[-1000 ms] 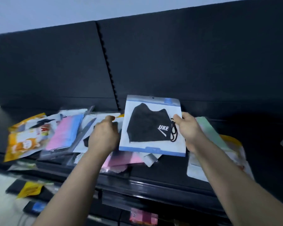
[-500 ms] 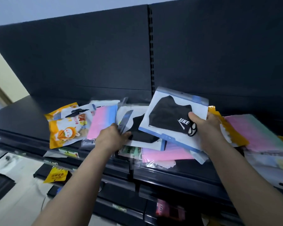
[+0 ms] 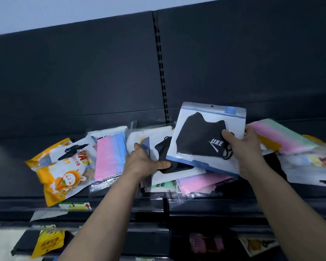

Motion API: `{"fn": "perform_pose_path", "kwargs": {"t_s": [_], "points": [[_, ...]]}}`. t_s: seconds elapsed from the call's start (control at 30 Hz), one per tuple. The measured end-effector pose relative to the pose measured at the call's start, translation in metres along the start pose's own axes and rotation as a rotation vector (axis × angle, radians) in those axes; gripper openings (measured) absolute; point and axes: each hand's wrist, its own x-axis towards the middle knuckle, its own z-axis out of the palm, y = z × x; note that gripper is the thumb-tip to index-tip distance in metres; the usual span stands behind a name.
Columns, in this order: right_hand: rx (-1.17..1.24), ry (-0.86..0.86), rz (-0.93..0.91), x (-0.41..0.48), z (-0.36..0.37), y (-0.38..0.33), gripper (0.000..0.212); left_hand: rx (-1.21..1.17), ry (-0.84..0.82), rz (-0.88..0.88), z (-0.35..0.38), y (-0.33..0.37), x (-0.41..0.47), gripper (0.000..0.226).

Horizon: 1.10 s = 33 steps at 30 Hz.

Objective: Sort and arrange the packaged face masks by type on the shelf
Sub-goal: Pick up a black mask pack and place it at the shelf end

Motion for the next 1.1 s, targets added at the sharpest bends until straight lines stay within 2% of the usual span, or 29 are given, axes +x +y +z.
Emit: {"fn": "perform_pose_path", "kwargs": {"t_s": [0.13, 0.27, 0.33, 0.47, 0.57, 0.67, 0.73, 0.83, 0.97, 1.1], "points": [[0.031, -0.026, 0.034, -0.010, -0.003, 0.005, 0.041, 0.050, 0.027, -0.021, -0.002, -0.002, 0.003, 0.112], [0.042, -0.060, 0.011, -0.020, -0.008, 0.002, 0.039, -0.012, 0.028, -0.064, -0.010, -0.005, 0.000, 0.085], [0.060, -0.089, 0.018, -0.025, -0.011, 0.000, 0.040, -0.184, 0.094, -0.051, -0.012, -0.008, -0.002, 0.075], [0.113, -0.100, 0.054, -0.030, -0.020, -0.006, 0.041, -0.817, 0.164, -0.002, -0.022, -0.003, -0.020, 0.029], [0.161, -0.146, 0.091, -0.036, -0.019, -0.013, 0.038, -0.942, 0.188, 0.078, -0.041, -0.003, -0.043, 0.014], [0.182, -0.282, 0.136, -0.044, -0.004, -0.016, 0.038, -0.889, 0.262, 0.156, -0.057, -0.013, -0.070, 0.019], [0.182, -0.381, 0.151, -0.053, 0.012, -0.015, 0.036, -0.880, 0.267, 0.161, -0.067, -0.025, -0.090, 0.026], [0.126, -0.508, 0.107, -0.074, 0.039, -0.014, 0.033, -0.832, 0.287, 0.141, -0.077, -0.050, -0.111, 0.025], [0.044, -0.553, 0.058, -0.104, 0.076, -0.004, 0.039, -0.856, 0.327, 0.124, -0.086, -0.082, -0.130, 0.026], [0.001, -0.568, 0.015, -0.149, 0.135, 0.006, 0.034, -0.902, 0.361, 0.125, -0.104, -0.123, -0.140, 0.018]]}}
